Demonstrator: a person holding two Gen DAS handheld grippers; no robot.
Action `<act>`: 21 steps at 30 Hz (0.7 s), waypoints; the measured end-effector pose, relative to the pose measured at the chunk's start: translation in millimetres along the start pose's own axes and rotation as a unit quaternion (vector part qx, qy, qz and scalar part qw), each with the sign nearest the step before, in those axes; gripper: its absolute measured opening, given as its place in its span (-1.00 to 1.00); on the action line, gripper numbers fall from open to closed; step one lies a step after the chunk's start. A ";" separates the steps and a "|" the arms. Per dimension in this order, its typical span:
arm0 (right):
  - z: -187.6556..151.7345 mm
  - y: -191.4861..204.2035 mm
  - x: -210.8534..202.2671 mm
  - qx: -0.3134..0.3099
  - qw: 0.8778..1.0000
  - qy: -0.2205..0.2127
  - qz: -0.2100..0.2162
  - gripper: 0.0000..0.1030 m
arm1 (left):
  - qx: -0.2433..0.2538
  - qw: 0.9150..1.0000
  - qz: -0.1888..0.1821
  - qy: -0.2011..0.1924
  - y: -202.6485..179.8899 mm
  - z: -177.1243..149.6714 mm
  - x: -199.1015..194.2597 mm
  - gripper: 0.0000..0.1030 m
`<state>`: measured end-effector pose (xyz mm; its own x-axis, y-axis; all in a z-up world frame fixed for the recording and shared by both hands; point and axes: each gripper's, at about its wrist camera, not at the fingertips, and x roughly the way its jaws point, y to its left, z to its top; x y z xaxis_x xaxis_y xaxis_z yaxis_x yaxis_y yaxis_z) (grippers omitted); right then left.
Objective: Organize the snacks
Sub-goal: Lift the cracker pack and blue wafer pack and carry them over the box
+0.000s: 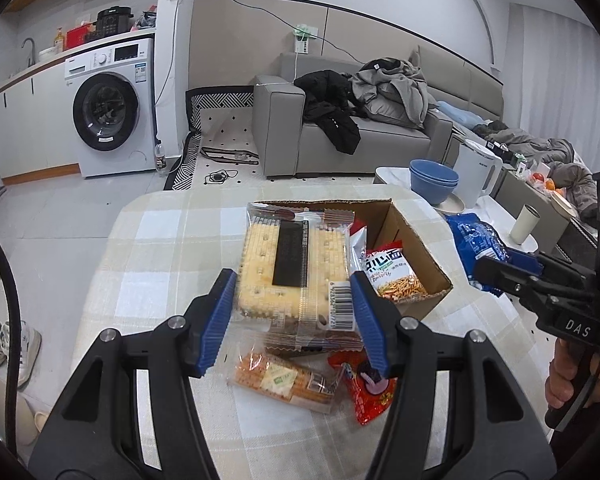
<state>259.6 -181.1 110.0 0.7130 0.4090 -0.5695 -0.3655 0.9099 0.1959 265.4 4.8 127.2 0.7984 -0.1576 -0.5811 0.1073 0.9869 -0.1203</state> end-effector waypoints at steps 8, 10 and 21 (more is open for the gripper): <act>13.8 -1.4 12.6 -0.002 1.000 0.002 0.005 -0.13 | 0.013 1.000 0.002 0.006 -13.2 20.1 29.0 0.07; 17.3 -2.2 17.8 -0.002 1.000 0.005 0.005 -0.13 | 0.016 1.000 0.003 0.007 -12.9 23.9 37.3 0.07; 24.4 -7.4 48.1 -0.007 1.000 0.024 0.005 -0.13 | 0.025 1.000 0.008 0.017 -18.6 42.4 77.8 0.07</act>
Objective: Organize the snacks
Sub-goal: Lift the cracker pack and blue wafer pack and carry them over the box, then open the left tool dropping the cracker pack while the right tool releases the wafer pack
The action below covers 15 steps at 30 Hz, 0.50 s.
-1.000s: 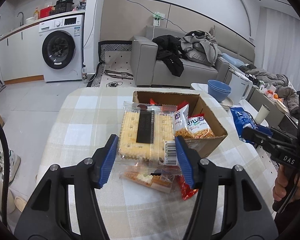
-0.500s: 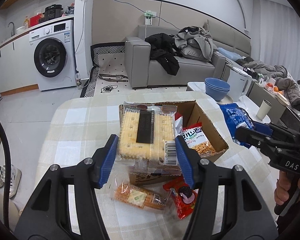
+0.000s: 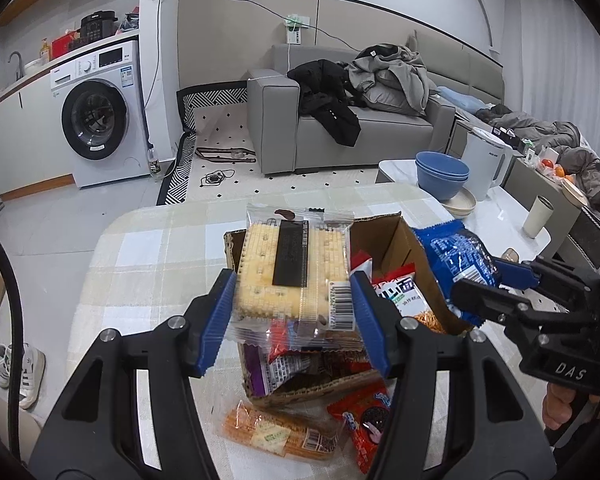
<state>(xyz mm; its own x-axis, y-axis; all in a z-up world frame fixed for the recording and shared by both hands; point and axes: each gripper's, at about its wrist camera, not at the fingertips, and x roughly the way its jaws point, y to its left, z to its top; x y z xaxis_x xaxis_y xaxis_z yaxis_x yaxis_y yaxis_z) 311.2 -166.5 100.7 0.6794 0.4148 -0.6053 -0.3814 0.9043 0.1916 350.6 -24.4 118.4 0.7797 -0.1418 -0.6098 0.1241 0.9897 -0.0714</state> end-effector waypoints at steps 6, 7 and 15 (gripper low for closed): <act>3.5 -7.2 15.9 0.006 1.000 0.010 -0.005 -0.13 | 0.000 1.000 0.000 0.009 -1.5 7.8 24.4 0.07; 4.5 -8.2 18.8 0.006 1.000 0.011 -0.006 -0.13 | 0.000 1.000 0.000 0.011 -2.6 8.5 28.0 0.07; 7.3 -10.5 39.5 -0.001 1.000 0.022 -0.013 -0.13 | 0.005 1.000 0.001 0.026 -4.7 16.3 63.6 0.07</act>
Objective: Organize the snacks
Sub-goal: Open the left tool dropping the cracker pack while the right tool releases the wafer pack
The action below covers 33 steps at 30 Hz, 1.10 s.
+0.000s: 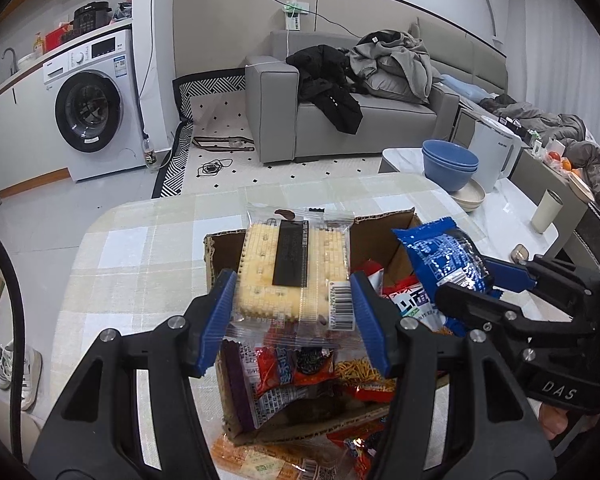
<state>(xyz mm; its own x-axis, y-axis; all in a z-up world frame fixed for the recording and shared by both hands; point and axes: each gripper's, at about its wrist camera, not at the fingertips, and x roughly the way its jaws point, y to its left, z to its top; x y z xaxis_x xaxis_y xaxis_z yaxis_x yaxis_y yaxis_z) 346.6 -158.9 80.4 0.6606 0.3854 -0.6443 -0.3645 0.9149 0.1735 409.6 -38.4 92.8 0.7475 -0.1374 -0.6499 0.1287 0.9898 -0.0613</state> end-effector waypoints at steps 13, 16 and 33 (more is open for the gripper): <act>7.4 6.8 30.3 -0.038 0.999 0.016 -0.022 -0.13 | 0.025 0.999 0.016 0.021 -13.4 4.8 42.2 0.07; 7.5 8.4 34.5 -0.041 0.999 0.019 -0.021 -0.13 | 0.025 0.999 0.018 0.026 -13.8 3.2 50.1 0.08; 0.9 2.2 13.2 -0.020 0.999 0.012 -0.024 -0.03 | 0.021 0.999 -0.009 0.025 -2.0 -6.8 30.5 0.35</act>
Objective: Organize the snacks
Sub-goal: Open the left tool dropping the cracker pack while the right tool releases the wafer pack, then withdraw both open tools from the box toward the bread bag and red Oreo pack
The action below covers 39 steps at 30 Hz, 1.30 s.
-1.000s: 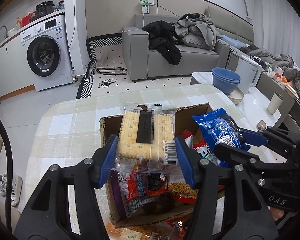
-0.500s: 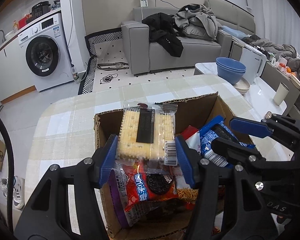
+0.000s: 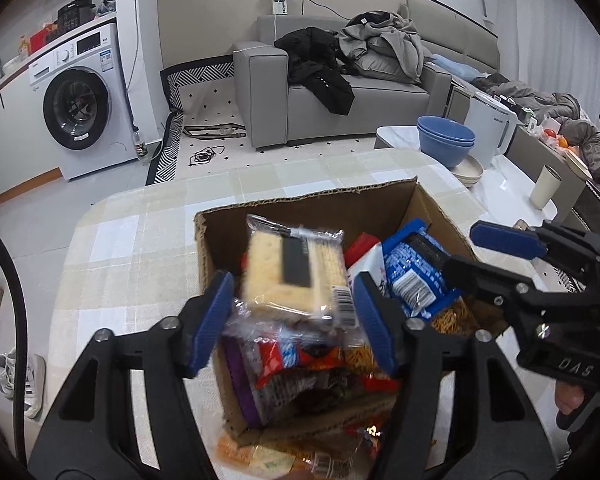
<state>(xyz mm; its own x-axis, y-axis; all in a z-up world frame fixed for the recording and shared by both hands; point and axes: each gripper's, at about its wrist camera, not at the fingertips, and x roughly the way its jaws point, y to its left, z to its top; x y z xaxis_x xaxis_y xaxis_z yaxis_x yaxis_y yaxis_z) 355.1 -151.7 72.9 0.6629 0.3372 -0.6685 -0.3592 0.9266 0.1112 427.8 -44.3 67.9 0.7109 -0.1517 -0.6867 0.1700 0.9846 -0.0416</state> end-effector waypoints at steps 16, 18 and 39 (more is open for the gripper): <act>-19.1 1.1 -36.5 0.029 0.999 -0.014 0.010 0.90 | -0.030 0.999 0.013 -0.035 30.2 -33.3 -78.1 0.98; -23.4 2.8 -39.9 0.029 0.999 -0.015 0.010 0.92 | -0.034 0.999 0.015 -0.037 31.4 -39.3 -85.6 0.98; -80.4 20.3 -37.7 0.035 0.998 0.028 0.032 0.95 | -0.045 0.998 0.031 -0.017 27.0 -100.3 -112.5 0.98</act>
<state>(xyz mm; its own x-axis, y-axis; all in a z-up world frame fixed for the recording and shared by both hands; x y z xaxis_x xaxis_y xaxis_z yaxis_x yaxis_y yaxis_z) 270.0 -159.0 41.2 0.6012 0.3875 -0.6989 -0.3514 0.9137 0.2043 284.0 8.1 71.2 0.7412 -0.0913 -0.6650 0.0641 0.9958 -0.0652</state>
